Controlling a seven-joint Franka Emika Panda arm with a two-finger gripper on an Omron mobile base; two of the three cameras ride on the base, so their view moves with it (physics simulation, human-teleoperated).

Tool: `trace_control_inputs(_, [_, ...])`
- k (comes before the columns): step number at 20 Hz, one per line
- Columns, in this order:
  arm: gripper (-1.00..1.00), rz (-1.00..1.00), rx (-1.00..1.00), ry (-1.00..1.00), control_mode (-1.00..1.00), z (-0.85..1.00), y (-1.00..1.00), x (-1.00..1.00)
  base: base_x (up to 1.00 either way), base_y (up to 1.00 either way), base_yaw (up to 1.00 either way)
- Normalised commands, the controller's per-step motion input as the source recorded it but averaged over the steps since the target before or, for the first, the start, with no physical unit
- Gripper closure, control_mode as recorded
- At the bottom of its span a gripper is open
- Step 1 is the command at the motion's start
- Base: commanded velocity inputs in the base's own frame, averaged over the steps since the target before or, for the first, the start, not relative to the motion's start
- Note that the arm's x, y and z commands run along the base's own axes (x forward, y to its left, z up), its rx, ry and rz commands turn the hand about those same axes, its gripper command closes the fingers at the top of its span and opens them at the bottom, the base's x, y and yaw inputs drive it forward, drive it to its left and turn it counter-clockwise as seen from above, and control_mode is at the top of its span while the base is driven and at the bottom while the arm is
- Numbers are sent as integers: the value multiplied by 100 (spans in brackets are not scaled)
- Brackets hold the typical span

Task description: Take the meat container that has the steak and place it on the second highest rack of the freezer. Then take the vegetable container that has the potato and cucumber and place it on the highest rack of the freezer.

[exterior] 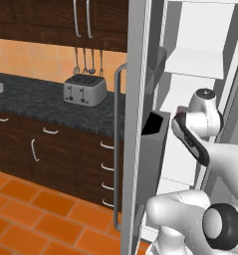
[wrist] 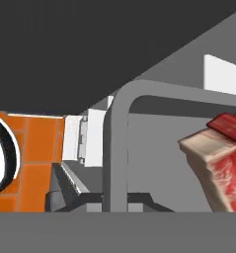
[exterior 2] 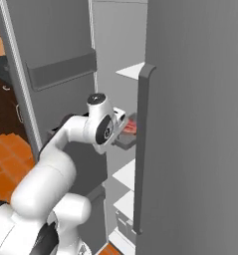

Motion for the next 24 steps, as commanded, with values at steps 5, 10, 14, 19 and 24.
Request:
trace_control_inputs(5, [100, -3, 0, 0, -100, 0, -6, 90, 0, 0, 0])
trace_control_inputs(10, [100, -1, -1, -1, -100, -17, -18, 68, 0, 0, 0])
trace_control_inputs(14, [100, -2, -1, -1, -100, -22, -40, 50, 0, 0, 0])
trace_control_inputs(19, [100, -2, 0, 0, -100, -26, -44, 38, 0, 0, 0])
trace_control_inputs(24, [100, 0, -1, 0, -100, -25, -39, 46, 0, 0, 0])
